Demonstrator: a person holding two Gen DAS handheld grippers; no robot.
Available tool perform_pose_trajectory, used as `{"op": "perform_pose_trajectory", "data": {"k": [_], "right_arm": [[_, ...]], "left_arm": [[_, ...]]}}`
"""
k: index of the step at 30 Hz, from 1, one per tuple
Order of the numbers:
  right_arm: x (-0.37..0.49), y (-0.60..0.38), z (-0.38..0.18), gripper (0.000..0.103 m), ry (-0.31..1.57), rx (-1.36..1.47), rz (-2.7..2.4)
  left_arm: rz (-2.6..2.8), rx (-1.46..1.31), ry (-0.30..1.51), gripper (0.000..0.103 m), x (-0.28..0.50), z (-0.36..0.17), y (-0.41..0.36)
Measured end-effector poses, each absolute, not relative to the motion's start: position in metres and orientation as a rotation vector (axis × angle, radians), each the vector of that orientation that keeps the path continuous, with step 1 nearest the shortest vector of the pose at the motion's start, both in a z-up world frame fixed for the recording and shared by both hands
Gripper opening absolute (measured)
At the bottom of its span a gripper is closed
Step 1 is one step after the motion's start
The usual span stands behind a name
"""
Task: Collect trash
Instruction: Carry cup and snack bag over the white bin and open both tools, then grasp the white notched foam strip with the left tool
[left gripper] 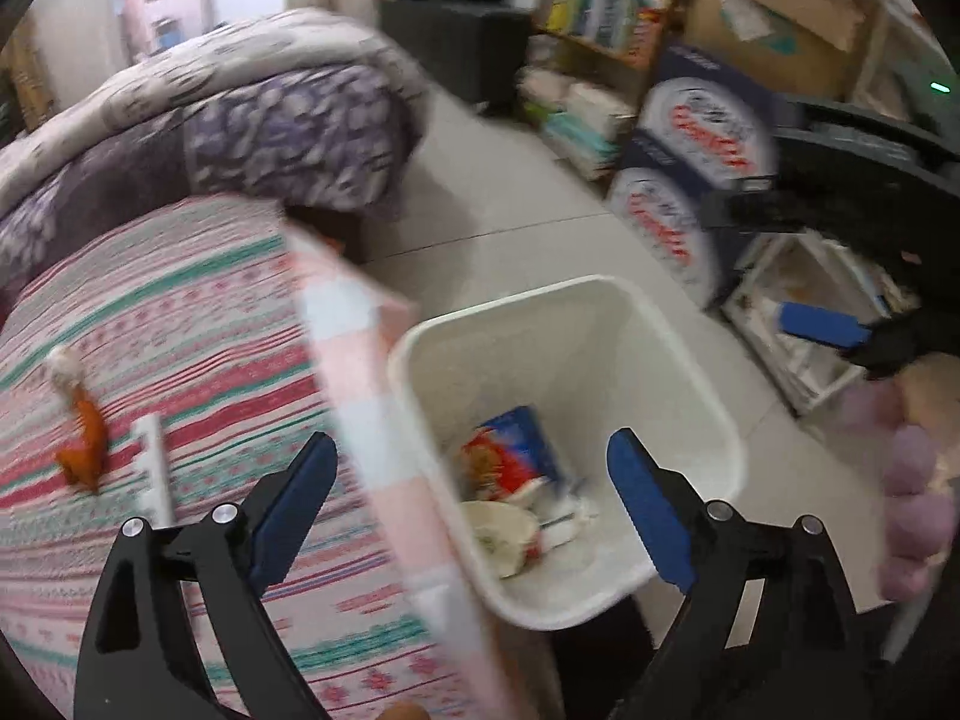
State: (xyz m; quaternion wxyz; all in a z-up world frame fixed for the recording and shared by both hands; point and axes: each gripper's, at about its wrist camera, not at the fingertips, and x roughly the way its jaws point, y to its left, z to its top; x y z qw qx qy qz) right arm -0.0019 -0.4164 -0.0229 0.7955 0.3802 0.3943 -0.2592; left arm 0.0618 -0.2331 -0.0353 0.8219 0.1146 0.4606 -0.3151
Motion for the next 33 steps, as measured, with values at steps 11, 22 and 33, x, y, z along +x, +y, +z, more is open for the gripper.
{"op": "perform_pose_trajectory", "data": {"k": [11,22,33], "right_arm": [[0.032,-0.368,-0.032,0.093,0.942,0.716,-0.477],[0.049,-0.341,-0.045,0.096,1.026,0.6,-0.483],[0.073,-0.304,-0.052,0.096,1.069,0.56,-0.422]], "left_arm": [[-0.381,0.295,1.067,0.089,0.106,-0.062,-0.17],[-0.227,0.287,1.211,0.089,0.141,-0.102,-0.123],[-0.24,0.223,1.304,0.034,0.149,-0.119,-0.085]]}}
